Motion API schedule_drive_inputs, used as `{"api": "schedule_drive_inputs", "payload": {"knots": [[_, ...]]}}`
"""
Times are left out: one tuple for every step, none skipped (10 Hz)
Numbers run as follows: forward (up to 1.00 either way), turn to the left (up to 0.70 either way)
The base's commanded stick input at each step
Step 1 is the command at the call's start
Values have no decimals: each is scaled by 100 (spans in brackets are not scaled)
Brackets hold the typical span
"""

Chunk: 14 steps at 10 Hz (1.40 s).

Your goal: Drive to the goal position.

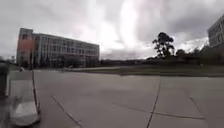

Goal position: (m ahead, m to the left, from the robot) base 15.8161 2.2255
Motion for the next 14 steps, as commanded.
{"api": "schedule_drive_inputs", "payload": {"knots": [[0, 70], [0, 43], [0, 2], [0, 0], [0, 0], [0, 0], [0, 0], [0, 0], [0, 0], [0, 0], [62, 0], [68, 0], [70, 0], [70, 0]]}}
